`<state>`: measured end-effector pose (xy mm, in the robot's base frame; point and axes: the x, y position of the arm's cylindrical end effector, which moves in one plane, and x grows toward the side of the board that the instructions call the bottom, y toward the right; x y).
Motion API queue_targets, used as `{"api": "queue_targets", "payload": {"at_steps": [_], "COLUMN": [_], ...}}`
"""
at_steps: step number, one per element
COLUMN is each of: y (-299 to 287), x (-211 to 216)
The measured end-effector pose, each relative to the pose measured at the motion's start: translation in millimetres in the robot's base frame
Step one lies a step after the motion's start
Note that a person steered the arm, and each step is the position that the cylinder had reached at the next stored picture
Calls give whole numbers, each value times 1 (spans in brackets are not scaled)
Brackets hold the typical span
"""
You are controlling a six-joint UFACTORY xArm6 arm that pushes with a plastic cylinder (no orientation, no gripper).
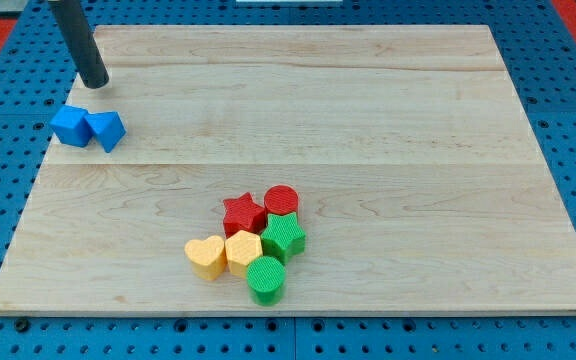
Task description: Move your arm below the blue blocks
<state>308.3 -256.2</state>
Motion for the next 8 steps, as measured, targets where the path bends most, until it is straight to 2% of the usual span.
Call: {"api": "queue_targets", "payload": {"at_steps": [1, 2, 3, 4, 5, 6, 8], "y": [-8, 73, 141, 135, 84, 10, 6], "x": [-3, -1, 33, 114, 147, 175, 92]}}
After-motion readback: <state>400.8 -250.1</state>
